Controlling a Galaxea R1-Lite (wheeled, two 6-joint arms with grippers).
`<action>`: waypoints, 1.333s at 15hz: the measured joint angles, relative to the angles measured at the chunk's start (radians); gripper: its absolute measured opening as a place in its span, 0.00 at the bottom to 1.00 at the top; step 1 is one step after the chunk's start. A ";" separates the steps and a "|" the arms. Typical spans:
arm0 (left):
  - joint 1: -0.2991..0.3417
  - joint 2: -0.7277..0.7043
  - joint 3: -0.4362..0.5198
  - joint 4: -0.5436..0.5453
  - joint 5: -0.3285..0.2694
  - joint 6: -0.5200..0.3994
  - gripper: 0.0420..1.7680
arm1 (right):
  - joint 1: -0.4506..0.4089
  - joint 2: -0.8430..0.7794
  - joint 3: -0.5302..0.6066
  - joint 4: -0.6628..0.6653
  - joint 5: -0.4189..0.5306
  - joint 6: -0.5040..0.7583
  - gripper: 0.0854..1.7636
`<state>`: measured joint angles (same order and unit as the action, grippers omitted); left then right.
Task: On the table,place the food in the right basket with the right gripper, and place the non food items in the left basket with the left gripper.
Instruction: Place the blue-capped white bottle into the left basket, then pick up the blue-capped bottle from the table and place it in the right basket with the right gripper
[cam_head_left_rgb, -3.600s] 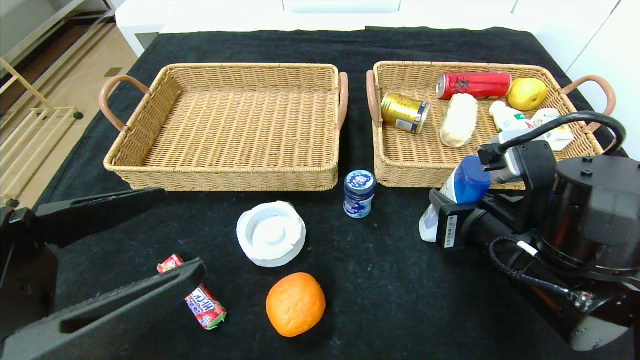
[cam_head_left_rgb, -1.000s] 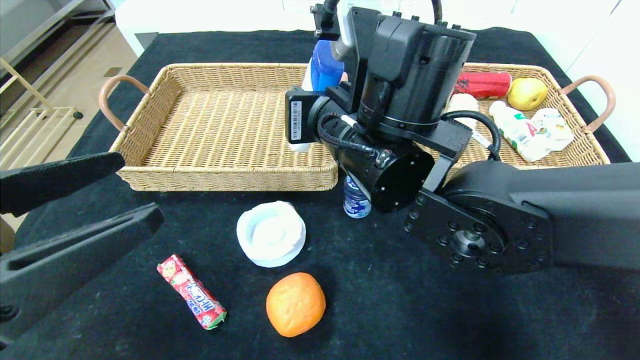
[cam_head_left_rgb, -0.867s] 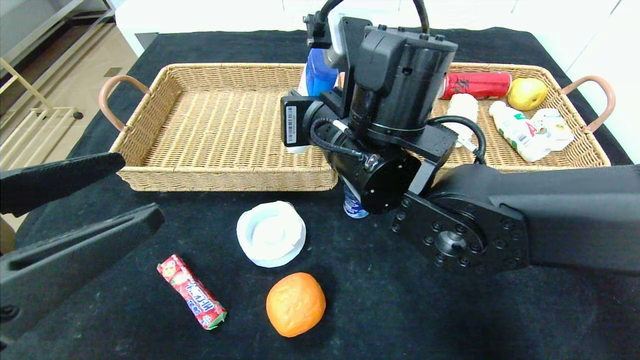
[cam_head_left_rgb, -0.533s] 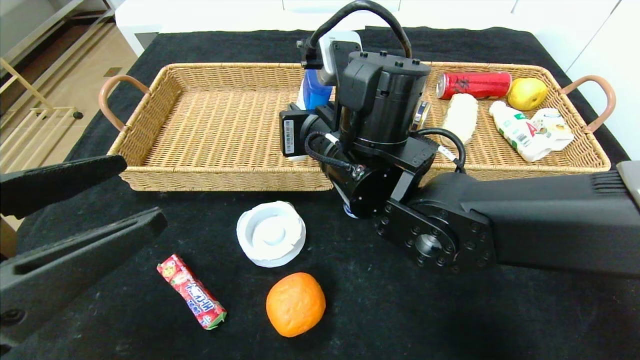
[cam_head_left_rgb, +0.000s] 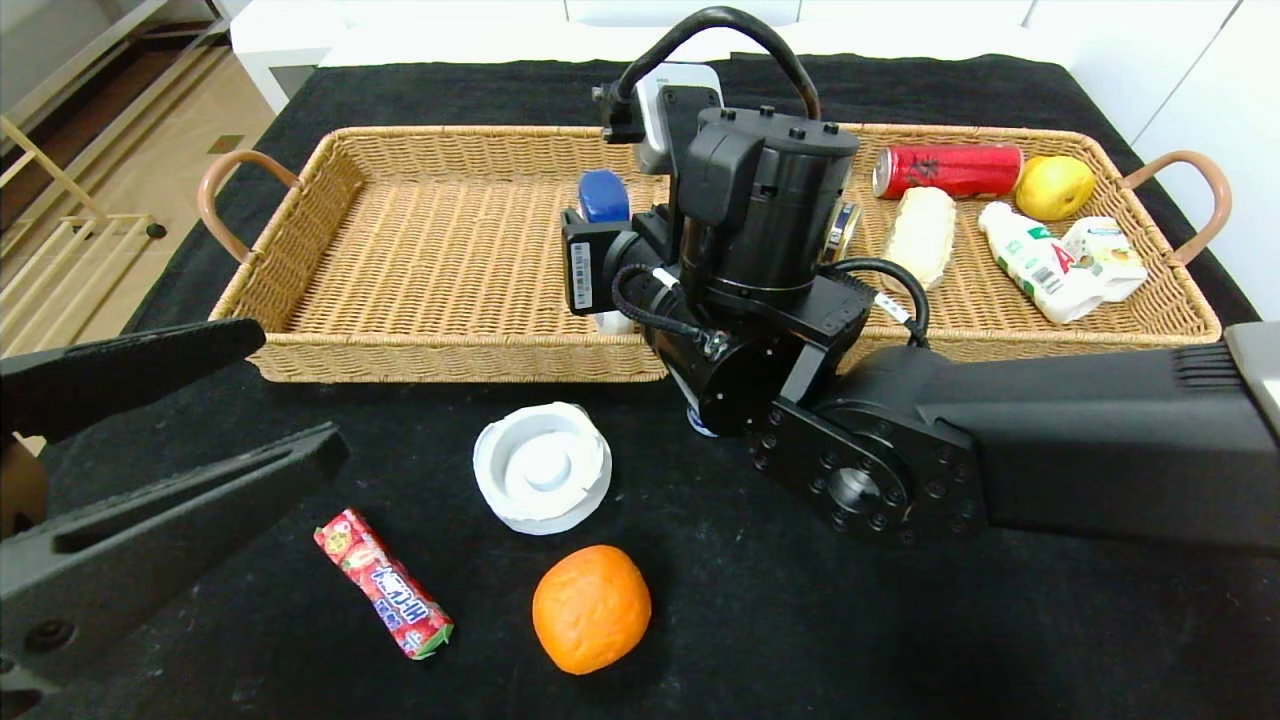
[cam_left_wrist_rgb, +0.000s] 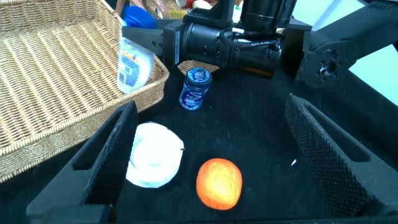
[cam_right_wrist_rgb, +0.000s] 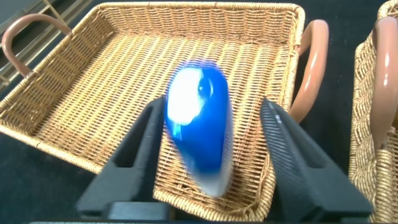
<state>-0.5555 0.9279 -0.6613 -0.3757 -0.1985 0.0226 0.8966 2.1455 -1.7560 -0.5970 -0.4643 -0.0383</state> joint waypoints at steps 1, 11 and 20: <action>0.000 0.000 0.000 0.000 0.000 0.000 0.97 | 0.000 0.000 0.001 0.001 0.000 0.000 0.69; 0.000 0.002 0.002 0.000 0.000 0.001 0.97 | 0.047 -0.106 0.165 -0.022 -0.043 0.000 0.89; 0.000 0.002 0.000 0.027 0.000 0.006 0.97 | 0.054 -0.300 0.371 0.145 -0.084 0.007 0.94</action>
<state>-0.5560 0.9302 -0.6609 -0.3487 -0.1985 0.0287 0.9506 1.8457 -1.3849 -0.4521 -0.5479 -0.0317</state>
